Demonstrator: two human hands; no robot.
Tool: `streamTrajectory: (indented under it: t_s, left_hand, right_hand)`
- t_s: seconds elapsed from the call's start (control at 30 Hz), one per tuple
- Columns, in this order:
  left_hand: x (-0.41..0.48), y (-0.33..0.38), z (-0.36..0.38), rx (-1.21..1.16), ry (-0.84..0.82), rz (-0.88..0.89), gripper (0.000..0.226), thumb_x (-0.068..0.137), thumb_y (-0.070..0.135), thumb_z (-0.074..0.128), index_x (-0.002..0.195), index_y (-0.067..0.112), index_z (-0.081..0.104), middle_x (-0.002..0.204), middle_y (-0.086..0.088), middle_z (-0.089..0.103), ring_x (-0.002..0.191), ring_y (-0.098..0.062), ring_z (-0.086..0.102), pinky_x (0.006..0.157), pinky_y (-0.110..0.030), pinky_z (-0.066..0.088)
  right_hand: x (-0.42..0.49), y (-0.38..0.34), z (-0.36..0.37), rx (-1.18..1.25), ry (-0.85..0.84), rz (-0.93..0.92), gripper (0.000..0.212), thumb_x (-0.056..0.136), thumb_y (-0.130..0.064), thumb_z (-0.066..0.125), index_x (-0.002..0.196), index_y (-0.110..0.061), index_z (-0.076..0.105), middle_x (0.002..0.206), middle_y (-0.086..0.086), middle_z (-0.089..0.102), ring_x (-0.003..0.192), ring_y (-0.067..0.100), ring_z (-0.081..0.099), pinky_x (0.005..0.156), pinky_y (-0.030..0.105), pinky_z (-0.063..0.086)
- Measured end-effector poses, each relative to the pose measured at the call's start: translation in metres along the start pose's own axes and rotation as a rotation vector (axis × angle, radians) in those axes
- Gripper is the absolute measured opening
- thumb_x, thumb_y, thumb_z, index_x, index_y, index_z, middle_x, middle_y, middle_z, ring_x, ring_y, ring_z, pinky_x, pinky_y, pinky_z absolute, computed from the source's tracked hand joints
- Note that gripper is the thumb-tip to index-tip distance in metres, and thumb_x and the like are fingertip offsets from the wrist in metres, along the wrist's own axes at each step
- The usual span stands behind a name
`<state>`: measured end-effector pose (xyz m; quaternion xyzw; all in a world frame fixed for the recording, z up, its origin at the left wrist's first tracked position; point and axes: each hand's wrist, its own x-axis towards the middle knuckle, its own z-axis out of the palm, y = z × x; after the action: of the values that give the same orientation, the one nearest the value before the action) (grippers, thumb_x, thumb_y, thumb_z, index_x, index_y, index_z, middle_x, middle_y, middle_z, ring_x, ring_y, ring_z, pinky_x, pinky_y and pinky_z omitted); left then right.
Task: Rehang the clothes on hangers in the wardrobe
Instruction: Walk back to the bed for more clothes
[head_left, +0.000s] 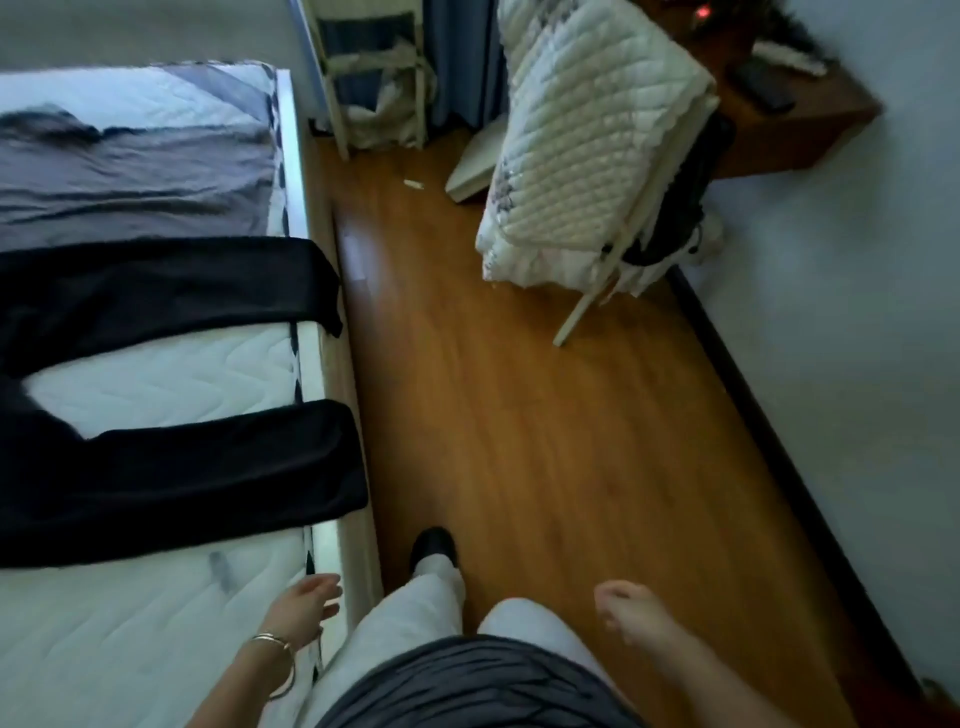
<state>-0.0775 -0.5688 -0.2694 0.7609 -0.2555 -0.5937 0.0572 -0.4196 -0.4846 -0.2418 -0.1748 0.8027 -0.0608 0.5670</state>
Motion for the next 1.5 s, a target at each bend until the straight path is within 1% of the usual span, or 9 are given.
streamTrajectory:
  t_s: [0.2, 0.33, 0.6, 0.8, 1.0, 1.17, 1.27, 1.33, 1.5]
  left_hand:
    - [0.035, 0.096, -0.014, -0.174, 0.056, 0.049, 0.023, 0.092, 0.013, 0.047, 0.111, 0.008, 0.058, 0.110, -0.011, 0.062, 0.100, -0.025, 0.057, 0.084, -0.035, 0.040]
    - [0.062, 0.136, -0.002, -0.238, 0.075, -0.028, 0.021, 0.093, 0.011, 0.045, 0.108, 0.008, 0.058, 0.104, -0.010, 0.061, 0.093, -0.023, 0.056, 0.063, -0.028, 0.039]
    - [0.112, 0.255, 0.049, -0.378, 0.154, -0.167, 0.014, 0.091, 0.007, 0.049, 0.084, 0.004, 0.061, 0.068, -0.010, 0.055, 0.059, -0.021, 0.047, 0.055, -0.029, 0.037]
    - [0.122, 0.366, 0.035, -0.384, 0.274, 0.019, 0.014, 0.092, 0.015, 0.049, 0.101, 0.016, 0.060, 0.091, -0.004, 0.063, 0.091, -0.023, 0.059, 0.082, -0.036, 0.047]
    - [0.169, 0.392, 0.016, -0.359, 0.269, -0.220, 0.020, 0.090, 0.017, 0.051, 0.105, 0.009, 0.063, 0.094, -0.009, 0.065, 0.092, -0.030, 0.061, 0.078, -0.035, 0.050]
    - [0.222, 0.452, -0.001, -0.374, 0.231, -0.361, 0.022, 0.089, 0.008, 0.052, 0.103, -0.005, 0.064, 0.088, -0.005, 0.056, 0.081, -0.020, 0.048, 0.068, -0.017, 0.041]
    - [0.255, 0.515, -0.029, -0.414, 0.213, -0.303, 0.018, 0.087, 0.015, 0.054, 0.074, 0.008, 0.065, 0.088, -0.009, 0.060, 0.079, -0.016, 0.046, 0.054, -0.017, 0.038]
    - [0.277, 0.558, -0.055, -0.561, 0.250, -0.231, 0.013, 0.087, 0.014, 0.054, 0.075, 0.011, 0.060, 0.072, -0.009, 0.058, 0.063, -0.017, 0.047, 0.044, -0.018, 0.041]
    - [0.306, 0.656, -0.121, -0.648, 0.349, 0.007, 0.013, 0.090, 0.016, 0.051, 0.099, 0.016, 0.060, 0.094, -0.002, 0.063, 0.087, -0.016, 0.059, 0.066, -0.021, 0.042]
  right_hand:
    - [0.041, -0.166, -0.024, 0.023, 0.018, -0.297, 0.020, 0.095, -0.012, 0.047, 0.112, -0.013, 0.056, 0.104, 0.005, 0.059, 0.089, 0.015, 0.056, 0.060, 0.013, 0.041]
    - [0.088, -0.216, -0.050, -0.072, -0.047, -0.196, 0.024, 0.095, -0.015, 0.047, 0.116, -0.011, 0.057, 0.105, 0.003, 0.059, 0.087, 0.014, 0.054, 0.060, 0.017, 0.038]
    - [0.194, -0.331, -0.151, -0.263, -0.050, -0.033, 0.021, 0.093, -0.013, 0.049, 0.107, -0.004, 0.062, 0.079, 0.003, 0.058, 0.065, 0.014, 0.050, 0.051, 0.020, 0.037]
    - [0.231, -0.477, -0.181, -0.360, -0.065, -0.199, 0.021, 0.093, -0.013, 0.047, 0.109, -0.009, 0.060, 0.095, 0.012, 0.062, 0.097, 0.031, 0.061, 0.073, 0.034, 0.048]
    - [0.278, -0.596, -0.160, -0.382, -0.174, -0.323, 0.016, 0.094, -0.013, 0.047, 0.107, -0.014, 0.056, 0.099, 0.005, 0.061, 0.087, 0.018, 0.056, 0.081, 0.030, 0.045]
    - [0.309, -0.656, -0.141, -0.517, -0.211, -0.176, 0.013, 0.095, -0.012, 0.044, 0.093, -0.014, 0.057, 0.085, 0.003, 0.060, 0.075, 0.015, 0.054, 0.055, 0.019, 0.037]
    - [0.322, -0.715, -0.132, -0.618, -0.240, -0.153, 0.018, 0.092, -0.012, 0.046, 0.087, -0.007, 0.062, 0.067, 0.003, 0.053, 0.056, 0.012, 0.046, 0.050, 0.019, 0.034]
    - [0.331, -0.770, -0.124, -0.671, -0.228, -0.234, 0.024, 0.092, -0.012, 0.046, 0.096, -0.002, 0.066, 0.075, 0.004, 0.055, 0.065, 0.013, 0.049, 0.058, 0.022, 0.037]
    - [0.344, -0.908, -0.096, -0.570, -0.165, -0.423, 0.014, 0.095, -0.017, 0.045, 0.101, -0.018, 0.057, 0.092, 0.001, 0.062, 0.086, 0.016, 0.058, 0.069, 0.027, 0.047]
